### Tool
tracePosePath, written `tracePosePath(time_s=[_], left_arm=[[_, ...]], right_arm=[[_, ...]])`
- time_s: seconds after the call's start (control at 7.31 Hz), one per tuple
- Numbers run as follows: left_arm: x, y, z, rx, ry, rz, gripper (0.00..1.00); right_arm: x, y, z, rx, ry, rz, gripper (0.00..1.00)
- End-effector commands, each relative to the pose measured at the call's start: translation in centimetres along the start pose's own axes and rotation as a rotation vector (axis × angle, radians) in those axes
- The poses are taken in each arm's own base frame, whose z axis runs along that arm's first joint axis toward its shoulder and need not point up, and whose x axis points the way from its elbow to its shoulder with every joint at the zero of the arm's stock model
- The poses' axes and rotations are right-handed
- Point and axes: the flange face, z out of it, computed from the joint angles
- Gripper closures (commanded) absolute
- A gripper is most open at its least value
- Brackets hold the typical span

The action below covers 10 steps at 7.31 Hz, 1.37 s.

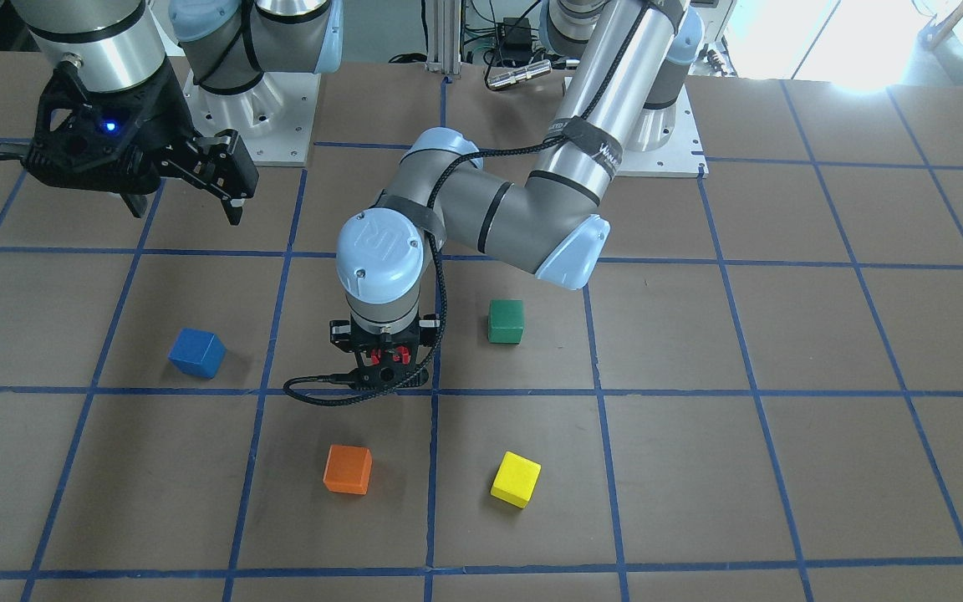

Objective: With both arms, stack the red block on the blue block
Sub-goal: 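Carry the red cube toward the middle of the table and set it down, then raise the left gripper away while the right gripper moves toward the red cube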

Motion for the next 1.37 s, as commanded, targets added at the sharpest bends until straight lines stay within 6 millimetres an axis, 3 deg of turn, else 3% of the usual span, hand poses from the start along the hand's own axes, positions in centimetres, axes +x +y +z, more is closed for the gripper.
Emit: tracePosePath(time_s=[0.0, 0.14, 0.27, 0.41, 0.55, 0.82, 0.96, 1.09, 1.23], left_arm=[[1.1, 0.8, 3.2, -0.026, -0.036, 0.012, 0.41], [1.1, 0.8, 3.3, 0.000, -0.078, 0.021, 0.16], [0.8, 0.8, 2.0, 0.041, -0.104, 0.040, 0.03], [0.5, 1.2, 1.2, 0.048, -0.105, 0.074, 0.00], [0.0, 1.1, -1.0, 0.066, -0.097, 0.109, 0.00], [-7.3, -0.9, -9.1, 0.055, -0.079, 0.135, 0.00], [-11.0, -1.2, -12.7, 0.053, -0.076, 0.155, 0.00], [-14.6, -0.5, -16.4, 0.058, -0.075, 0.179, 0.00], [-18.2, -0.5, -19.0, 0.058, -0.065, 0.184, 0.00]], right_arm=[[0.0, 0.0, -0.1, 0.002, -0.003, 0.001, 0.00], [0.0, 0.0, 0.0, 0.001, -0.003, 0.001, 0.00], [0.0, 0.0, 0.0, 0.001, -0.003, 0.001, 0.00], [-0.1, -0.1, 0.1, -0.003, -0.008, 0.001, 0.00], [-0.2, -0.1, 0.1, -0.003, -0.007, 0.000, 0.00], [-0.5, 0.5, 1.7, -0.037, -0.017, -0.003, 0.00], [-1.6, 1.5, 3.7, -0.074, -0.011, -0.010, 0.00], [-3.9, 2.5, 5.9, -0.077, -0.009, -0.013, 0.00], [-5.5, 3.0, 8.9, -0.040, -0.012, -0.011, 0.00]])
